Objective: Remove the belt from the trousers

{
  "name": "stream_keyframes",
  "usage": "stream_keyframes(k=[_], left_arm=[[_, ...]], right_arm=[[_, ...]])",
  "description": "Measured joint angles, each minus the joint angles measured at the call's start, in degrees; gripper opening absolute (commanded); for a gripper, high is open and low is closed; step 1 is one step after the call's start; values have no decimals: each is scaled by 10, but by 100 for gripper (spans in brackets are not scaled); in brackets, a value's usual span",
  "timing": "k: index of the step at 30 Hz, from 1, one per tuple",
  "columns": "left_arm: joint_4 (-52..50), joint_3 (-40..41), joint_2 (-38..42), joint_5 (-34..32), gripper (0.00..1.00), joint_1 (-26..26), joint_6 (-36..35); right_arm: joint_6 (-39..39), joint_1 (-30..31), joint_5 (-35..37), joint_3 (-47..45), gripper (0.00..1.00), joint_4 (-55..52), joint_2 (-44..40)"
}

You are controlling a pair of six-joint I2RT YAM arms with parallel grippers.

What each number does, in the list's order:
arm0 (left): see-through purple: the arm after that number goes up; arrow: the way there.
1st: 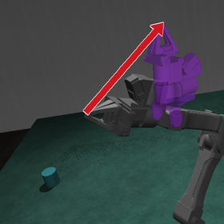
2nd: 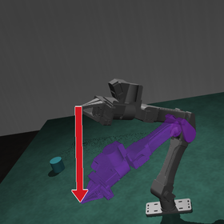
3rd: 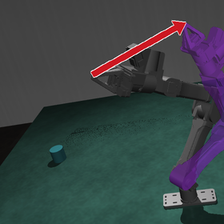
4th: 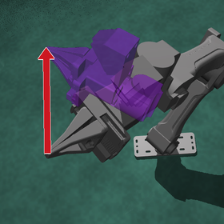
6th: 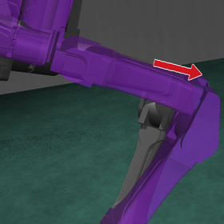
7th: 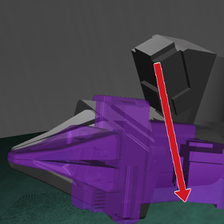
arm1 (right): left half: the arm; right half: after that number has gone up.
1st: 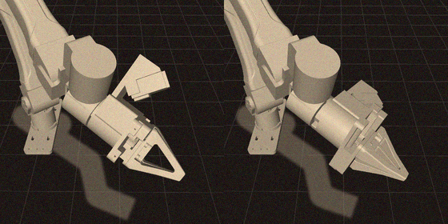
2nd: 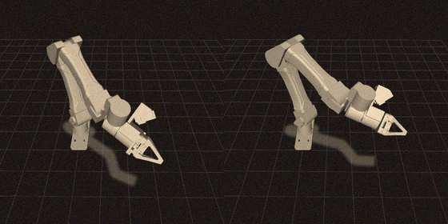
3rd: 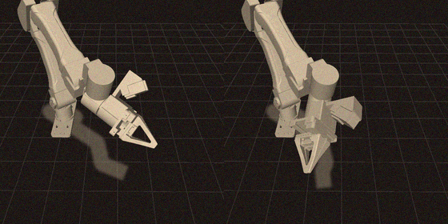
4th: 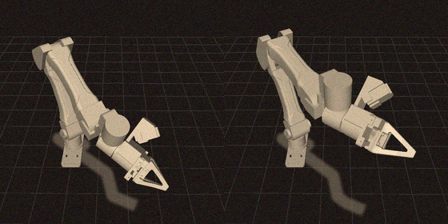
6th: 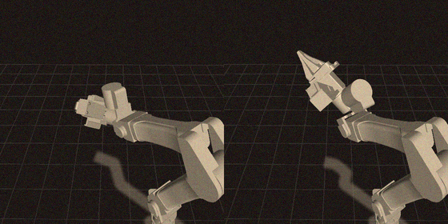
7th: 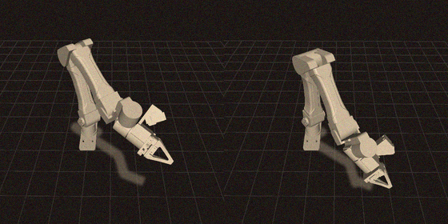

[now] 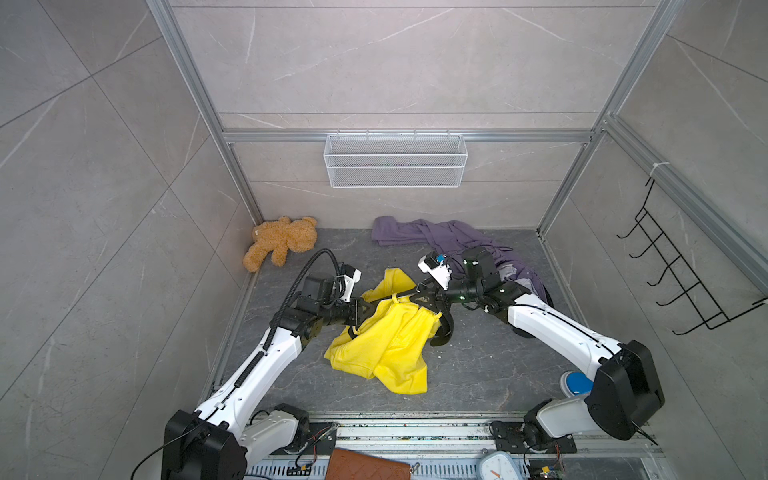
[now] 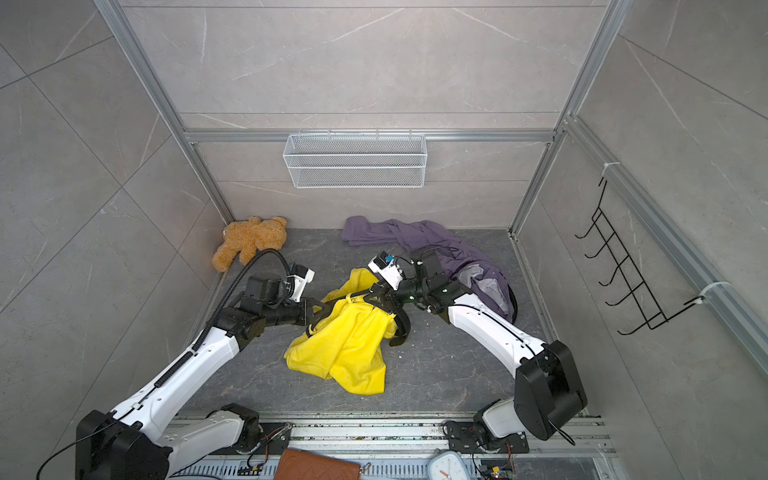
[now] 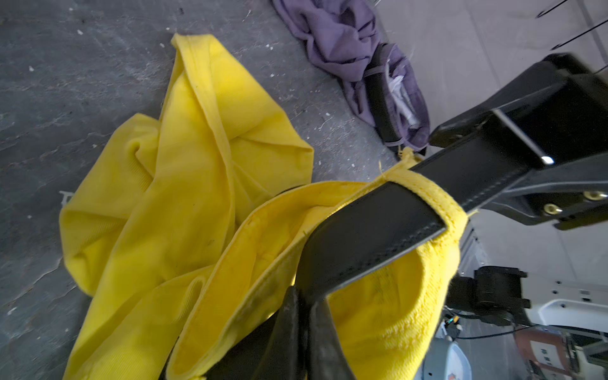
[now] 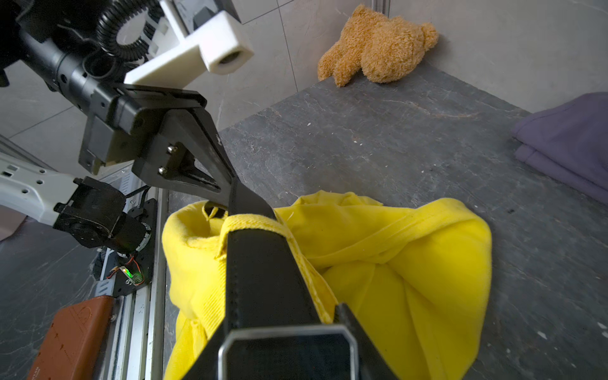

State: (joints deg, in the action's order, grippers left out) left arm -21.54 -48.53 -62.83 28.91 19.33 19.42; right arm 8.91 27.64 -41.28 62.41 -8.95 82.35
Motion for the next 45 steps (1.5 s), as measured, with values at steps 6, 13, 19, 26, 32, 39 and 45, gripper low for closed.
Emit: stream_keyframes(k=[6, 13, 19, 26, 32, 39, 45], left_arm=[[-18, 17, 46, -45, 0, -33, 24], [-142, 10, 12, -270, 15, 45, 12], [-137, -1, 49, -339, 56, 85, -9], [-88, 2, 174, -367, 80, 88, -71], [-10, 31, 164, -257, 76, 97, -132], [30, 33, 105, -196, 70, 100, -172], [79, 33, 95, -197, 61, 100, -186]], right_arm=[[1, -9, 3, 0, 2, -19, -17], [45, 18, 65, 46, 2, -45, -17], [64, 54, 64, 78, 2, -45, 9], [76, 51, 61, 88, 1, -52, 19], [76, 51, 50, 101, 2, -57, 28], [76, 52, 37, 114, 2, -65, 37], [77, 56, 33, 114, 2, -68, 37]])
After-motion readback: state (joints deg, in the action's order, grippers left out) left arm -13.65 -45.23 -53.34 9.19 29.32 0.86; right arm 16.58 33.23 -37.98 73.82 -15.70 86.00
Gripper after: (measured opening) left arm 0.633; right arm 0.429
